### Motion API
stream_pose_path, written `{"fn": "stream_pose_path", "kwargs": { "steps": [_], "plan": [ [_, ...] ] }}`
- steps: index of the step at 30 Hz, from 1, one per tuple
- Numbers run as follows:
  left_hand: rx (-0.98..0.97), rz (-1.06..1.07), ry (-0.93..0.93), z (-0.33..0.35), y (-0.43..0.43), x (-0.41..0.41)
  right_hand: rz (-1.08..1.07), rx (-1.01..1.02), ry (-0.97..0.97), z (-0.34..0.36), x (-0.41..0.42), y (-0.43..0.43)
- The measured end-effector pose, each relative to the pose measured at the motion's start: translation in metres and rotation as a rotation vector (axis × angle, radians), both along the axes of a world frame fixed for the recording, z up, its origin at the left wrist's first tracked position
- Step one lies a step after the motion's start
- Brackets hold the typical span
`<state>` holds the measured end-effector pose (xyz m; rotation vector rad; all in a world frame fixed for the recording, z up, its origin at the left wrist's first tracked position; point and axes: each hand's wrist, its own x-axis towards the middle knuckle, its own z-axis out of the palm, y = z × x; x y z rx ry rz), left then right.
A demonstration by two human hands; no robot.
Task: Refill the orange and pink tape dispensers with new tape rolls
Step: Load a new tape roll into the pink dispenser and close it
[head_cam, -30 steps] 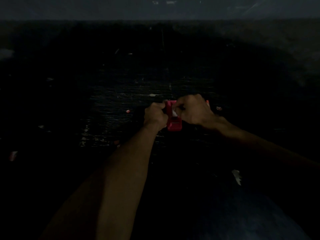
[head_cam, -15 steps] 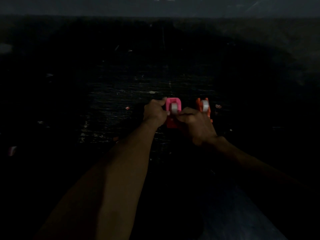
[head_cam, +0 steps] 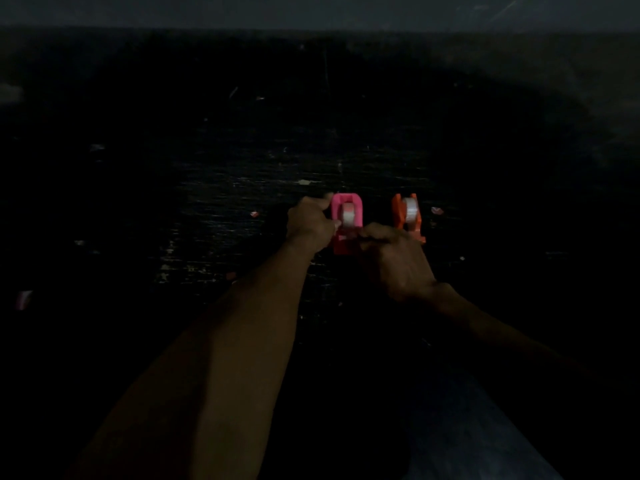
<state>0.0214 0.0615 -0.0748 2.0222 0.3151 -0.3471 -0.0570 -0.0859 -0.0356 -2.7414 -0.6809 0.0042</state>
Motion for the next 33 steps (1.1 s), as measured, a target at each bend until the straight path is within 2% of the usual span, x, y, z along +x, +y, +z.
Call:
{"fn": "stream_pose_path", "kwargs": {
  "steps": [4,10,16,22,25,30,33],
  "plan": [
    [-0.055,0.006,0.044,0.003,0.0,-0.001,-0.008,-0.012,-0.068,0.003,-0.008,0.002],
    [-0.049,0.025,0.067,0.004,-0.001,0.0,-0.041,-0.095,0.029,0.003,-0.009,0.005],
    [-0.046,0.024,0.058,0.004,-0.002,0.0,-0.174,0.103,0.121,0.004,0.003,0.005],
    [-0.083,0.039,0.085,0.005,-0.001,-0.001,-0.293,0.154,0.163,-0.009,0.011,0.011],
    [-0.082,0.024,0.072,0.005,-0.001,-0.003,-0.379,0.338,0.265,-0.008,0.007,0.017],
    [-0.089,0.012,0.07,0.006,0.0,-0.003,-0.475,0.467,0.365,-0.01,0.002,0.019],
    [-0.106,0.014,0.086,0.006,-0.001,-0.002,-0.445,0.407,0.366,-0.008,0.003,0.017]
  ]
}}
